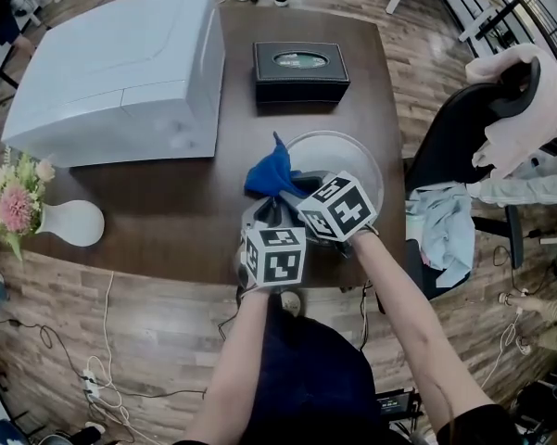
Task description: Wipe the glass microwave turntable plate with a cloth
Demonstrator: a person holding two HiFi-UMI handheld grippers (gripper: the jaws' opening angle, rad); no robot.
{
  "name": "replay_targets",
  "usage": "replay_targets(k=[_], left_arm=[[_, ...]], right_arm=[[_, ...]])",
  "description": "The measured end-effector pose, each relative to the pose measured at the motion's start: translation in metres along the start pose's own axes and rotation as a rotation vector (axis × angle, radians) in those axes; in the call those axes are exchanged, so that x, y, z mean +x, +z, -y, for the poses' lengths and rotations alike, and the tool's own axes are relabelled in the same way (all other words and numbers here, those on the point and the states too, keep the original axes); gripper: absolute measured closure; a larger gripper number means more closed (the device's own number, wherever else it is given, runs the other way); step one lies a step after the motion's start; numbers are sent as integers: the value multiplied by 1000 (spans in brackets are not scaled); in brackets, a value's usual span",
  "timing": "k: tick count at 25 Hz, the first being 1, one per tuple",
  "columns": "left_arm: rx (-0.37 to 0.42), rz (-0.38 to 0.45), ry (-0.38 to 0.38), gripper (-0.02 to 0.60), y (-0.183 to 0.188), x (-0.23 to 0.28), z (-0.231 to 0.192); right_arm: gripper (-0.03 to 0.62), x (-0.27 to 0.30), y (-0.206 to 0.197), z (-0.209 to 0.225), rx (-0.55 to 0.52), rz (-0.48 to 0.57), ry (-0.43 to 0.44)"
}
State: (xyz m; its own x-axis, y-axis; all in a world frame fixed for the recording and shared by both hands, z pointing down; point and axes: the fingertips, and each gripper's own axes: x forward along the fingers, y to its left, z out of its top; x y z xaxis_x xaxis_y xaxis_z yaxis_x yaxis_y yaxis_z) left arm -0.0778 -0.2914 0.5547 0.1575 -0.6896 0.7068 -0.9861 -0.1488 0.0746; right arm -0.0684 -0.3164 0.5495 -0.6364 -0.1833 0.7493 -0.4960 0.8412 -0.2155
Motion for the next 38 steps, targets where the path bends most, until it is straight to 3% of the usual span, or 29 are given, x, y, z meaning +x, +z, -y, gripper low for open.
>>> replay_targets(k=[5, 7, 11, 17, 38], left_arm=[[-20, -6, -36, 542, -1, -1, 0], [-4, 1, -44, 578, -1, -3, -1], [33, -3, -49, 578, -2, -4, 1], [49, 3, -42, 578, -1, -3, 1], [81, 8, -49, 579, -2, -3, 3]], right_arm=[[519, 1, -3, 6, 92, 29, 47], [519, 1, -2, 6, 97, 25, 52], [519, 1, -3, 7, 110, 13, 54], [519, -4, -4, 26, 49, -22, -50], [520, -36, -9, 112, 85, -76, -227]])
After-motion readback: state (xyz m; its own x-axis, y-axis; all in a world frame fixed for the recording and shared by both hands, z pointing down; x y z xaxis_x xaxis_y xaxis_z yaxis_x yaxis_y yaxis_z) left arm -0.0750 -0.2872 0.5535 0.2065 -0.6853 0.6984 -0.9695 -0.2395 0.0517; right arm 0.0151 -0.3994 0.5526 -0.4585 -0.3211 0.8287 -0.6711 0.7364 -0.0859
